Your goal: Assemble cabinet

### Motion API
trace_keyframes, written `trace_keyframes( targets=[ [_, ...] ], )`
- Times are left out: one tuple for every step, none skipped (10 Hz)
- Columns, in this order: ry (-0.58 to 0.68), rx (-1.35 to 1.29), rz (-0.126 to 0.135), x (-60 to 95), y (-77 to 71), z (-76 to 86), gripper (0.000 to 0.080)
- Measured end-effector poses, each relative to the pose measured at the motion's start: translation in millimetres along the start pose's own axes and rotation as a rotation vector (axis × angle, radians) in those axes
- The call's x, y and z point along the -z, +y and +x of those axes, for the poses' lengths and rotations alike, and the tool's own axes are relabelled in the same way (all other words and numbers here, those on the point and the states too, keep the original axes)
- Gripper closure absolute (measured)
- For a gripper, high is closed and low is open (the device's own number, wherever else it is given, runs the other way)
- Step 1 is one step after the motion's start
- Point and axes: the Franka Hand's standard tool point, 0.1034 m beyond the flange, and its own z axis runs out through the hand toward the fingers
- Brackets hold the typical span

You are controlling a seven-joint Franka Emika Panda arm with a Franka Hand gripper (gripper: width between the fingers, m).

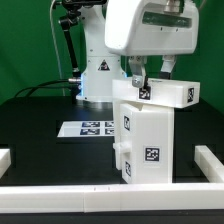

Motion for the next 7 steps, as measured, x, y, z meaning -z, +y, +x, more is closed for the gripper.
trace_keyframes(
  targets=[
    [-0.001, -0.059, 0.000, 0.0, -0.2, 0.0, 0.0239],
    [-0.001, -0.117, 0.001, -0.1, -0.6, 0.1, 0.0239],
    [-0.002, -0.209, 0.001, -0.1, -1.0, 0.1, 0.0239],
    [-0.002, -0.260, 0.002, -0.1, -1.2, 0.3, 0.0239],
    [-0.002, -0.338, 0.002, -0.2, -1.5, 0.4, 0.0239],
    [-0.002, -0.414, 0.002, -0.2, -1.9, 0.6, 0.0239],
    [-0.002, -0.481, 0.002, -0.2, -2.1, 0.8, 0.0239]
  ],
)
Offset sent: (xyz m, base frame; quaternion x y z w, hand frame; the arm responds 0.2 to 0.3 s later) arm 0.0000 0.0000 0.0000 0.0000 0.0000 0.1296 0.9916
